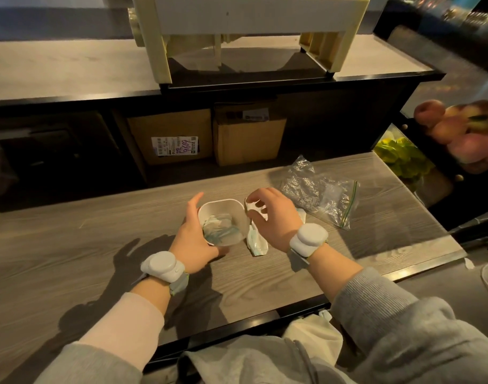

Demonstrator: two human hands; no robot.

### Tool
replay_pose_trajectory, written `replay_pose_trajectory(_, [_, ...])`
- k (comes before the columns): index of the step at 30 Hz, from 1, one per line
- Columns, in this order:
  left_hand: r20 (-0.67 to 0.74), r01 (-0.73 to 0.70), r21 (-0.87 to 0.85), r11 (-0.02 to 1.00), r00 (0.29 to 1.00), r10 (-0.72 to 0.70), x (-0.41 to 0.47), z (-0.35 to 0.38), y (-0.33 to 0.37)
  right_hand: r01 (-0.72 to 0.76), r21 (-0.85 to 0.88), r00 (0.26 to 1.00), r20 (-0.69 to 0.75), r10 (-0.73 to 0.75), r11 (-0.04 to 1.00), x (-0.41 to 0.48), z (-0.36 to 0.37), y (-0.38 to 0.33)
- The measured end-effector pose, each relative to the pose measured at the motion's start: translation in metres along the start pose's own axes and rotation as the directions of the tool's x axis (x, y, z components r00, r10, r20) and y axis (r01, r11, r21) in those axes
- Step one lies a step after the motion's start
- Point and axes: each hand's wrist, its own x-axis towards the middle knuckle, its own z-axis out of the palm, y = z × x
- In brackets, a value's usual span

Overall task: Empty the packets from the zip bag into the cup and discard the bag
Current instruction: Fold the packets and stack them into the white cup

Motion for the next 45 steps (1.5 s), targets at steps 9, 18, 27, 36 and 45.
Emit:
replay_pose_trajectory(9, [-0.136,0.12,0.001,0.993,0.984,-0.119,0.01,-0.02,-0.029,-0.284,-0.139,0.947,0.114,0.3,0.949,-0.005,0.019,0.053])
replay_pose_trajectory(18, [-0.186,0.191,0.08,0.978,0.967,-0.173,0.014,-0.022,-0.043,-0.338,-0.329,0.849,0.297,0.436,0.882,-0.009,0.046,0.089])
replay_pose_trajectory(27, [-0.151,0.21,0.082,0.974,0.969,-0.197,0.017,-0.029,-0.036,-0.327,-0.392,0.774,0.411,0.482,0.86,-0.004,0.055,0.095])
replay_pose_trajectory(36, [-0.231,-0.057,0.322,0.945,0.963,0.137,0.007,-0.021,-0.005,-0.271,-0.386,0.747,0.494,0.446,0.882,-0.011,0.063,0.109])
replay_pose_trajectory(45, [0.152,-0.321,0.292,0.901,0.946,0.288,-0.006,0.041,0.016,-0.163,-0.312,0.82,0.485,0.305,0.936,-0.05,0.059,0.091])
